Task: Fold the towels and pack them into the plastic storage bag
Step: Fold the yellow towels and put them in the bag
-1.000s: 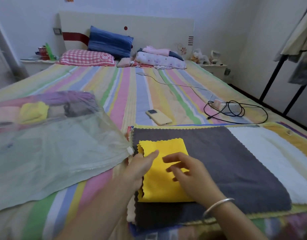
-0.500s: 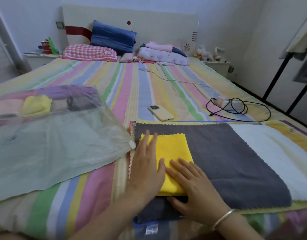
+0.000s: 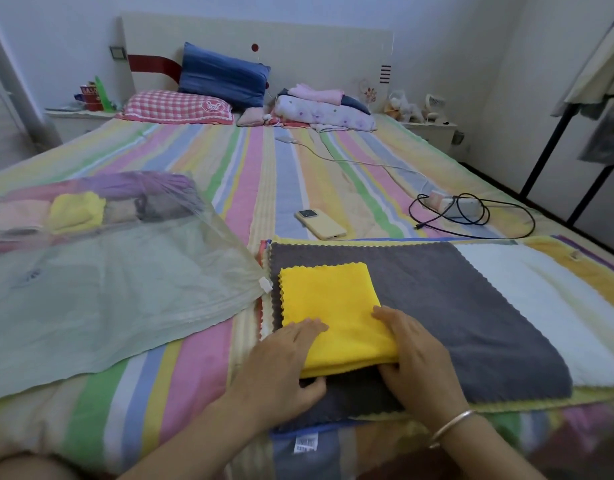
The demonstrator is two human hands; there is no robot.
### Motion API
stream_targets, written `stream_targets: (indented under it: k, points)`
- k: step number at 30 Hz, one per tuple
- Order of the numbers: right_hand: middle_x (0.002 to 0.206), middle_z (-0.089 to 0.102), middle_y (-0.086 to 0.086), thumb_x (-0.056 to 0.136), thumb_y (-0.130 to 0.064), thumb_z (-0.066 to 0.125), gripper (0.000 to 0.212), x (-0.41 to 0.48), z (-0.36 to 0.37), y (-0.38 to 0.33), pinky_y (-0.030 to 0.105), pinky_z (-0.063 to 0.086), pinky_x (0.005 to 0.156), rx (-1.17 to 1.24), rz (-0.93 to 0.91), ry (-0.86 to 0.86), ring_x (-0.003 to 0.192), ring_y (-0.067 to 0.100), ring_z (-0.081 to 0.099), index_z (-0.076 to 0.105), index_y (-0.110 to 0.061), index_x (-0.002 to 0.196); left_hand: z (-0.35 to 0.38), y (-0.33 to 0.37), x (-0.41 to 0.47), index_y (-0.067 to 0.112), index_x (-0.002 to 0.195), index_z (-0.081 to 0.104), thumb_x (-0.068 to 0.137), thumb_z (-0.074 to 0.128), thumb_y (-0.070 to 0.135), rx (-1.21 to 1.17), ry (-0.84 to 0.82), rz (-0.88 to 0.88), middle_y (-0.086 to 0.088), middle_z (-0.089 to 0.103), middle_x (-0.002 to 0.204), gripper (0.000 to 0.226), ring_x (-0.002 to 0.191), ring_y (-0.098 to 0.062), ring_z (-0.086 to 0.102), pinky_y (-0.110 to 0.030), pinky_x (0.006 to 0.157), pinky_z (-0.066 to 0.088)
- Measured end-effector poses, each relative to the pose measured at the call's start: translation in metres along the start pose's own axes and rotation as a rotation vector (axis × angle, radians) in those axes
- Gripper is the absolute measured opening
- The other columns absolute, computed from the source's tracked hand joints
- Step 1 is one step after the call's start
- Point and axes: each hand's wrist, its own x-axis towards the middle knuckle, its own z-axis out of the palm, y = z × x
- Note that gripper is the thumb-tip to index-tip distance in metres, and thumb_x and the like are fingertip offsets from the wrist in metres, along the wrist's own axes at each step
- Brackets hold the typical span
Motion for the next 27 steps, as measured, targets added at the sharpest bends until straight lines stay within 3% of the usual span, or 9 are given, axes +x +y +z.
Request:
stream_targets:
  k: [3, 7, 9, 11, 15, 17, 20, 24, 27]
  points:
    - [0.119, 0.065, -0.007, 0.074, -0.016, 0.072, 0.043, 0.003, -0.013, 0.013, 0.020, 0.049, 0.085, 0.227, 0.060, -0.006, 0.106, 0.013, 0.064, 0.056, -0.033, 0.109, -0.006, 0.000, -0.001, 0.034, 0.116, 0.050, 0.069, 0.048, 0.040, -0.144, 0.099, -0.040, 0.013, 0.060, 0.122, 0.048, 0.110, -0.012, 0.058, -0.028, 0.089, 0.050]
    - [0.123, 0.063, -0.009, 0.084, -0.036, 0.060, 0.027, 0.003, -0.037, 0.009, 0.030, 0.052, 0.092, 0.360, -0.057, -0.036, 0.116, 0.007, 0.058, 0.062, -0.021, 0.107, -0.020, -0.006, -0.007, 0.033, 0.101, 0.061, 0.070, 0.061, 0.026, -0.444, 0.243, -0.016, 0.018, 0.069, 0.109, 0.032, 0.110, 0.002, 0.059, -0.021, 0.091, 0.048]
    - [0.100, 0.067, -0.016, 0.088, -0.033, 0.055, 0.015, 0.000, -0.047, -0.003, 0.026, 0.054, 0.074, 0.439, -0.081, -0.049, 0.091, 0.007, 0.066, 0.060, -0.020, 0.096, -0.030, -0.002, -0.010, 0.031, 0.101, 0.064, 0.075, 0.065, 0.025, -0.595, 0.274, 0.004, 0.014, 0.071, 0.098, 0.026, 0.099, -0.005, 0.065, -0.020, 0.083, 0.049]
    - [0.076, 0.059, -0.013, 0.090, -0.034, 0.051, 0.015, -0.004, -0.049, -0.011, 0.029, 0.046, 0.054, 0.507, -0.061, -0.031, 0.064, 0.009, 0.056, 0.054, -0.020, 0.085, -0.037, 0.005, -0.010, 0.034, 0.098, 0.064, 0.080, 0.065, 0.030, -0.668, 0.308, 0.021, 0.016, 0.069, 0.090, 0.018, 0.085, -0.007, 0.065, -0.016, 0.072, 0.049]
    - [0.078, 0.064, 0.002, 0.088, -0.058, 0.047, 0.045, -0.008, -0.038, -0.013, 0.043, 0.050, 0.059, 0.547, 0.162, -0.027, 0.071, 0.019, 0.061, 0.059, -0.015, 0.093, -0.027, 0.009, -0.005, 0.031, 0.095, 0.064, 0.082, 0.059, 0.049, -0.671, 0.326, -0.124, 0.012, 0.067, 0.090, 0.023, 0.081, -0.007, 0.063, -0.020, 0.064, 0.051]
    - [0.075, 0.065, 0.003, 0.089, -0.055, 0.049, 0.036, -0.009, -0.027, -0.011, 0.044, 0.047, 0.059, 0.497, 0.311, -0.053, 0.069, 0.019, 0.061, 0.059, -0.021, 0.091, -0.017, 0.006, 0.000, 0.030, 0.090, 0.062, 0.082, 0.057, 0.054, -0.583, 0.337, -0.206, 0.004, 0.065, 0.079, 0.026, 0.073, -0.009, 0.060, -0.023, 0.060, 0.047]
    - [0.064, 0.058, 0.010, 0.093, -0.030, 0.058, 0.015, -0.011, -0.012, -0.005, 0.041, 0.037, 0.053, 0.456, 0.502, -0.074, 0.057, 0.019, 0.050, 0.057, -0.021, 0.081, -0.005, 0.001, 0.012, 0.026, 0.073, 0.047, 0.088, 0.060, 0.051, -0.466, 0.255, -0.349, 0.005, 0.045, 0.060, 0.032, 0.060, -0.010, 0.046, -0.024, 0.054, 0.034]
    - [0.067, 0.058, 0.014, 0.093, -0.025, 0.057, 0.014, -0.010, -0.006, -0.003, 0.034, 0.033, 0.054, 0.431, 0.645, -0.121, 0.059, 0.018, 0.048, 0.056, -0.020, 0.080, 0.000, 0.001, 0.028, 0.025, 0.075, 0.047, 0.092, 0.058, 0.045, -0.362, 0.135, -0.492, 0.006, 0.050, 0.068, 0.029, 0.077, -0.018, 0.055, -0.027, 0.059, 0.031]
    - [0.076, 0.062, -0.003, 0.092, -0.027, 0.057, 0.004, -0.003, -0.006, -0.005, 0.030, 0.039, 0.055, 0.385, 0.707, -0.160, 0.070, 0.012, 0.057, 0.055, -0.024, 0.093, -0.006, 0.011, 0.033, 0.017, 0.108, 0.053, 0.091, 0.062, 0.041, -0.278, 0.121, -0.608, -0.003, 0.062, 0.101, 0.031, 0.094, -0.020, 0.056, -0.027, 0.067, 0.033]
